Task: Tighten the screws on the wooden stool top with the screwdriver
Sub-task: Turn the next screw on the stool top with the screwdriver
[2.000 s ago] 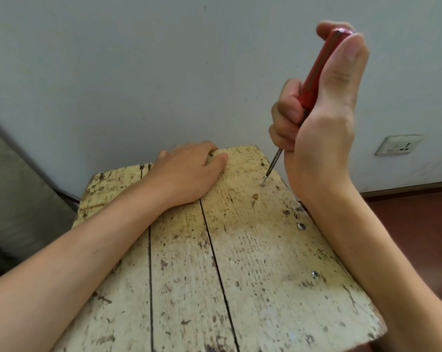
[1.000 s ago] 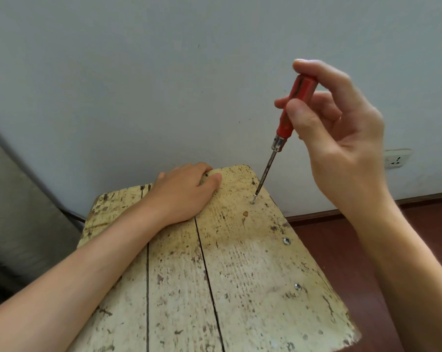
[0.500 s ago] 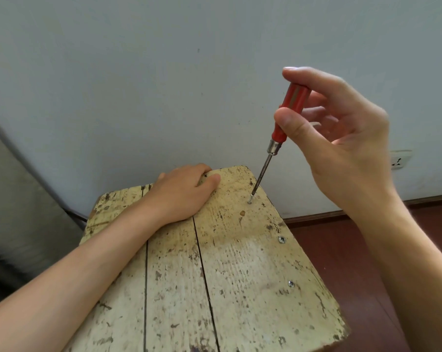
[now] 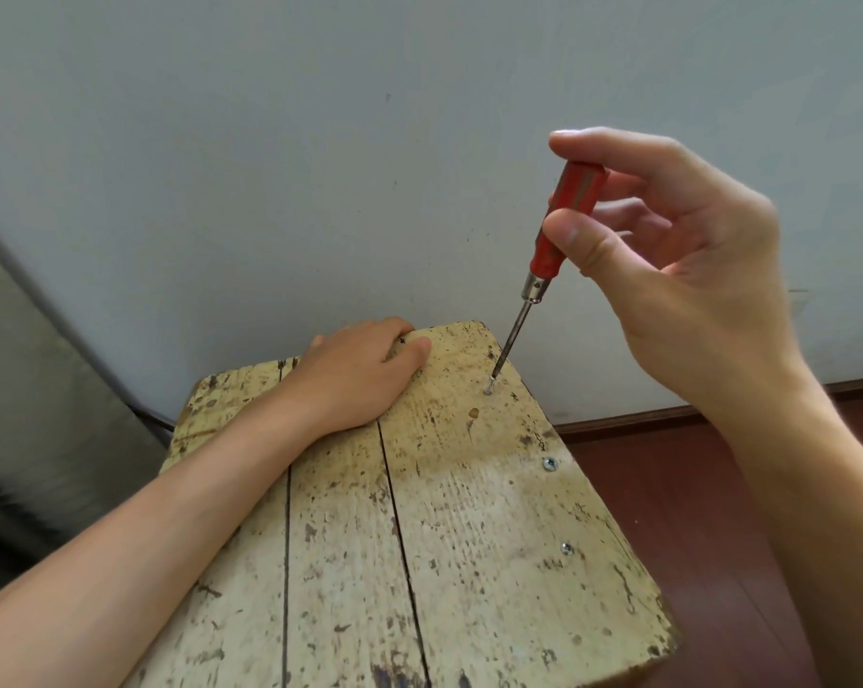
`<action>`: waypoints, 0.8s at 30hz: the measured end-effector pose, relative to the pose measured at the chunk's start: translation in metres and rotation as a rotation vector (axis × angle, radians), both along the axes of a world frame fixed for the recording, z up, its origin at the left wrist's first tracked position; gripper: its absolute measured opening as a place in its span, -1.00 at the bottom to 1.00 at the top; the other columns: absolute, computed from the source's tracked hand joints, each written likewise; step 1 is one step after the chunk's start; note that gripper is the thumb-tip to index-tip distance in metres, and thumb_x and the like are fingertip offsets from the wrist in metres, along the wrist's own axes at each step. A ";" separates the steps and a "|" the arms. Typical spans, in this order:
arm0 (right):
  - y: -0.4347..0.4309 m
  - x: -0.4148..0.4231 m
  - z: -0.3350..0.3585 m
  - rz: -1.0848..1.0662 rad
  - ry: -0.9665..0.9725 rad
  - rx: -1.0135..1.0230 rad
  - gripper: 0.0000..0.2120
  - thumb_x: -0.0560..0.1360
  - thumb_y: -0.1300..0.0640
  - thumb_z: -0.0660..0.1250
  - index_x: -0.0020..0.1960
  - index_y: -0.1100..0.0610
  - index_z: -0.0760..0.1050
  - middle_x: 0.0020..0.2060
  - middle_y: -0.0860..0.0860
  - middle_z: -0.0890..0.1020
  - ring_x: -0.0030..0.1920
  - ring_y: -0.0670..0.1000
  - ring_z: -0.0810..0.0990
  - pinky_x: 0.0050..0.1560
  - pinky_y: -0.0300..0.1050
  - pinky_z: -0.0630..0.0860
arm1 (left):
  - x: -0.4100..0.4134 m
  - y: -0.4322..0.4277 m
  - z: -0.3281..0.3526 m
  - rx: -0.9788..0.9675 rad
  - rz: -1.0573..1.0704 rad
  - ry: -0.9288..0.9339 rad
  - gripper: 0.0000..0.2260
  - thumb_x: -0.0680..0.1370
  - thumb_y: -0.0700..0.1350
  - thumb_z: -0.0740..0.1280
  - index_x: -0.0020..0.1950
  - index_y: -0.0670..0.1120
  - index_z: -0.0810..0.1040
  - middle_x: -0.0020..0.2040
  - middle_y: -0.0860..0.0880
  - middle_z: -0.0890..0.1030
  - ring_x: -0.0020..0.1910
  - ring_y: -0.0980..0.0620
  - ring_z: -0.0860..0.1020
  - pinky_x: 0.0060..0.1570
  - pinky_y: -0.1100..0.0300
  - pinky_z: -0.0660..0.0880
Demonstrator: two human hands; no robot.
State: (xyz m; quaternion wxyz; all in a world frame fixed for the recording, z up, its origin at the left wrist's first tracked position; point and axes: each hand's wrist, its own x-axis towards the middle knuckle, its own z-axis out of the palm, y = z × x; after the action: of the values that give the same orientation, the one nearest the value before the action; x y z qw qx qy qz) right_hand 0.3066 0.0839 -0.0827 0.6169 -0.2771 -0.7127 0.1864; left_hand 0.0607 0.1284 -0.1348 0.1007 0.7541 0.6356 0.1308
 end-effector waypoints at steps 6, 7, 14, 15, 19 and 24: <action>0.002 0.008 0.001 0.112 -0.030 -0.033 -0.59 0.67 0.41 0.33 0.44 0.07 0.51 0.19 0.17 0.70 0.09 0.01 0.77 0.11 -0.21 0.64 | 0.000 0.000 0.000 -0.004 0.005 0.005 -0.56 0.66 0.26 0.01 0.38 0.09 0.46 0.25 0.10 0.57 0.28 0.01 0.49 0.33 -0.09 0.29; 0.002 0.010 0.002 0.122 -0.034 -0.042 -0.58 0.67 0.41 0.33 0.44 0.07 0.51 0.21 0.17 0.70 0.12 0.02 0.77 0.13 -0.19 0.64 | 0.001 0.000 0.000 -0.005 0.005 0.006 -0.55 0.66 0.26 0.01 0.39 0.09 0.46 0.25 0.10 0.57 0.28 0.01 0.49 0.34 -0.09 0.29; 0.001 0.007 -0.001 0.046 -0.018 -0.016 -0.67 0.64 0.31 0.44 0.35 0.05 0.55 0.07 0.14 0.67 -0.08 -0.09 0.76 -0.02 -0.31 0.60 | 0.000 0.001 0.000 0.006 -0.006 -0.002 -0.60 0.67 0.25 0.02 0.30 0.10 0.50 0.15 0.13 0.59 0.21 0.03 0.52 0.29 -0.07 0.33; 0.001 0.005 -0.002 0.037 -0.009 -0.012 -0.66 0.64 0.30 0.45 0.35 0.03 0.55 0.06 0.09 0.67 -0.09 -0.10 0.76 -0.03 -0.31 0.60 | 0.000 0.001 0.000 0.007 -0.007 -0.002 -0.60 0.67 0.25 0.02 0.30 0.10 0.50 0.15 0.14 0.59 0.20 0.03 0.52 0.28 -0.07 0.33; 0.001 0.005 -0.003 0.042 -0.006 -0.001 -0.62 0.64 0.29 0.44 0.39 -0.02 0.53 0.06 0.03 0.68 -0.04 -0.11 0.76 0.00 -0.29 0.62 | 0.000 0.001 0.001 0.004 -0.009 -0.002 -0.59 0.67 0.26 0.02 0.33 0.11 0.49 0.19 0.14 0.58 0.22 0.03 0.51 0.31 -0.09 0.32; 0.003 0.013 0.001 0.134 -0.061 -0.029 -0.56 0.68 0.38 0.33 0.51 0.10 0.45 0.23 0.11 0.70 0.26 -0.02 0.72 0.20 -0.23 0.60 | 0.000 0.000 0.001 -0.001 -0.012 -0.004 -0.59 0.67 0.25 0.02 0.33 0.10 0.48 0.18 0.14 0.58 0.22 0.04 0.51 0.31 -0.08 0.32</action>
State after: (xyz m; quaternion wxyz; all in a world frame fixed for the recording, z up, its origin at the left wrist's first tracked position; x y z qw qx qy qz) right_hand 0.3196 0.0865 -0.0820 0.5768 -0.2432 -0.7455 0.2289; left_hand 0.0606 0.1287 -0.1340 0.1032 0.7576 0.6309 0.1315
